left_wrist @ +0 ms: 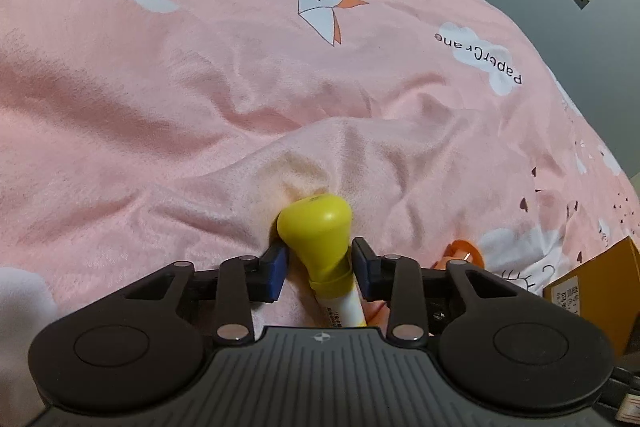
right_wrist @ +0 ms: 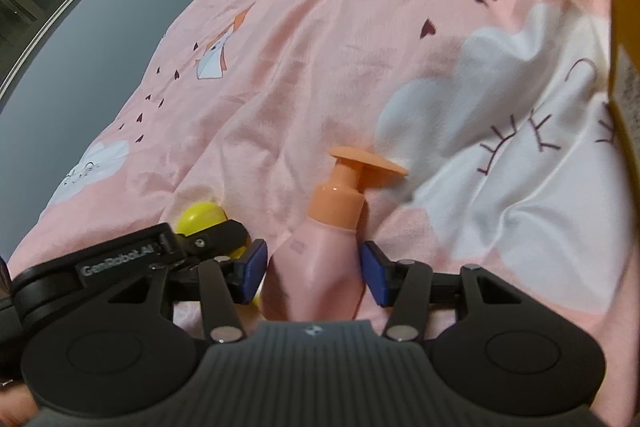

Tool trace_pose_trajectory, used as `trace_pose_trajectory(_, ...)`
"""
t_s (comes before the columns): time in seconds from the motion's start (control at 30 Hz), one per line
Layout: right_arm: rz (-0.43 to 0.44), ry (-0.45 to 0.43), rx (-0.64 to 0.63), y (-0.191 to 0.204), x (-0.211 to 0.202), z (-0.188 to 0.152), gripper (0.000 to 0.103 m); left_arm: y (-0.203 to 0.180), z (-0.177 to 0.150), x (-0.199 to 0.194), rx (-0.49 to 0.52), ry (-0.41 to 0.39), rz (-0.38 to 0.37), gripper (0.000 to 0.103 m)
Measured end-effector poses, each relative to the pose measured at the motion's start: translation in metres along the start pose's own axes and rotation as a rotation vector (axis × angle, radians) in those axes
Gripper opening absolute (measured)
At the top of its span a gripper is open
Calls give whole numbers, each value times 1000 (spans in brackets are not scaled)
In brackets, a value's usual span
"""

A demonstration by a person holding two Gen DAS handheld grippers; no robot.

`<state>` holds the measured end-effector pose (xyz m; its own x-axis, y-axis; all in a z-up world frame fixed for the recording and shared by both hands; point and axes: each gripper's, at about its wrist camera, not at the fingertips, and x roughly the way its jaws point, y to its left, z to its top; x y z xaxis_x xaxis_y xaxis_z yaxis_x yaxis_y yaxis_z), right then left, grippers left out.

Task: Organize rigid objects
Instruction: 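Grasp the yellow-capped tube with the left tool while the right tool grasps the pink pump bottle, then carry the yellow-capped tube and pink pump bottle with both tools into the orange box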

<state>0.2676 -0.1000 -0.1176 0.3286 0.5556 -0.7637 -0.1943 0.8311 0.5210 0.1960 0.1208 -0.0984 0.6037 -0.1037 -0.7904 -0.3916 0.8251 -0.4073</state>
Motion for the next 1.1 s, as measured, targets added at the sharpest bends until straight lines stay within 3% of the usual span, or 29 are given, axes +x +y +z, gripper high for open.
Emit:
trace_pose_trajectory(0.2,9,11,-4,2,13,2,52,-3,2,-9,35,-24,7,34)
trace_pose_trajectory(0.43,-18,-38,-104,22,-11,-2,51,-6,4,-31,57,-67,-1,31)
trace_pose_trajectory(0.83,-11,-192,-197,46,-105,-7,51,-36,-8,-89,83,-161,-89,31)
trace_pose_trajectory(1.1,-96,-221,-280,28,-183,-5,51,-87,-25,-113,168,-170,-211,31)
